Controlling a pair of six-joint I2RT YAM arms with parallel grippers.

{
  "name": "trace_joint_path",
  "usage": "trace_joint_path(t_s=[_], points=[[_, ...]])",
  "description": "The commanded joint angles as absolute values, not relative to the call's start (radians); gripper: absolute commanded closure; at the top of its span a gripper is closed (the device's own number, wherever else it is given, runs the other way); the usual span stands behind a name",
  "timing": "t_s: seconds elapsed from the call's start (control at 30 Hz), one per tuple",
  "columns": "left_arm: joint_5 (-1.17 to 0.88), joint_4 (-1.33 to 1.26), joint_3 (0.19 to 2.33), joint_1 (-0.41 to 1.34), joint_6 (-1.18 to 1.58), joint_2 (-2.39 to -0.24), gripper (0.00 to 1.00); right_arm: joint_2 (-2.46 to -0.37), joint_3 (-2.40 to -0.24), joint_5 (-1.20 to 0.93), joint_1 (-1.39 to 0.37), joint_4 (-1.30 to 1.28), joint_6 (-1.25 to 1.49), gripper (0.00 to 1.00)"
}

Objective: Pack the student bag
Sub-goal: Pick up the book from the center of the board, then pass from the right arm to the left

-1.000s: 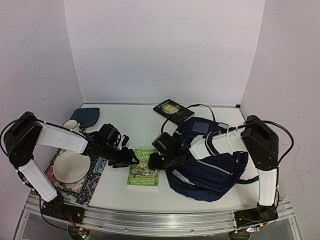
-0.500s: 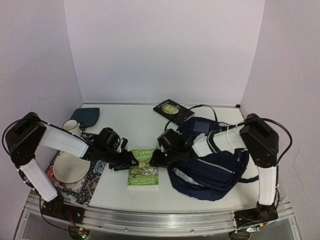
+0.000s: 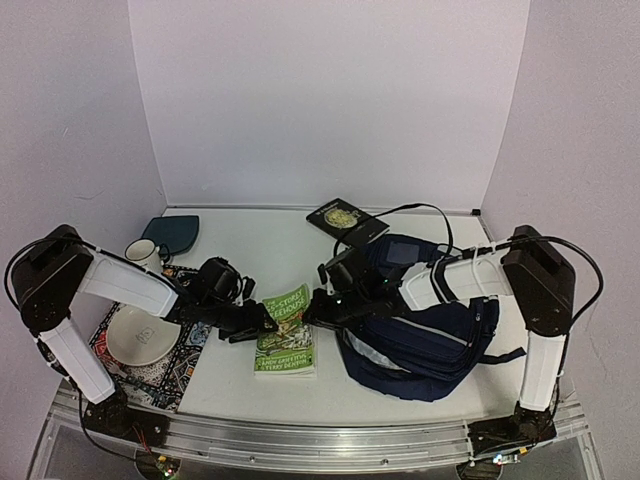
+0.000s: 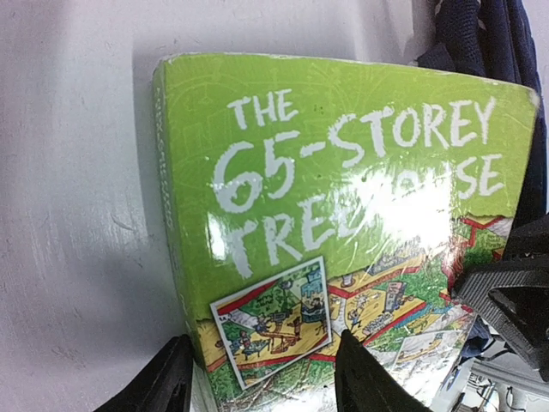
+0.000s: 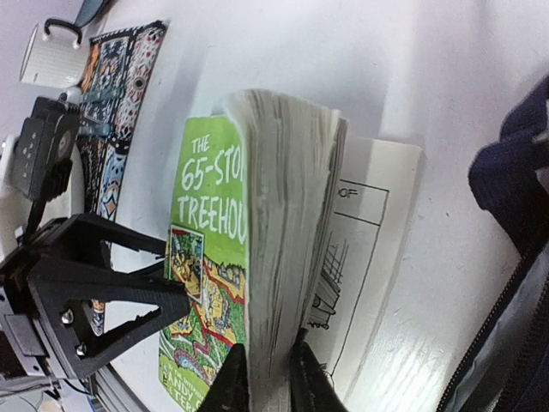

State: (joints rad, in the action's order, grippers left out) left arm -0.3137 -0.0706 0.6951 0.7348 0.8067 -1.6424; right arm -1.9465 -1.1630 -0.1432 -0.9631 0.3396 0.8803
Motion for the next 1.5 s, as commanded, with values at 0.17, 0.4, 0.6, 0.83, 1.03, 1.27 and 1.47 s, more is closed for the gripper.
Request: trace_joint_path(t_s=[0.17,0.4,0.6,0.83,1.03,1.27,1.47], points=[[-0.275,-0.173,0.649,0.759,0.835,-1.534,0.40,-1.905,-1.107,-0.265,-0.951,0.525,0.955,1.00],[-0.187,-0.207,0.591,0.759,0.889,-1.397,0.20,-1.825,-1.053,-0.261,-0.927,0.632,1.006,1.00],[-0.116,-0.238,0.530,0.759,0.937,-1.262,0.02,-1.741,-1.041,-0.246,-0.911,0.697,1.027,1.00],[-0.121,-0.355,0.455,0.758,1.012,-1.168,0.00,-1.636,-1.041,-0.229,-0.898,0.745,1.032,1.00],[-0.143,-0.533,0.385,0.759,1.065,-1.112,0.00,-1.557,-1.036,-0.184,-0.894,0.787,1.027,1.00],[-0.172,-0.709,0.365,0.766,1.084,-1.122,0.01,-1.507,-1.045,-0.162,-0.894,0.854,1.020,1.00],[-0.200,-0.811,0.398,0.780,1.085,-1.195,0.01,-1.505,-1.061,-0.153,-0.894,0.929,1.029,1.00]])
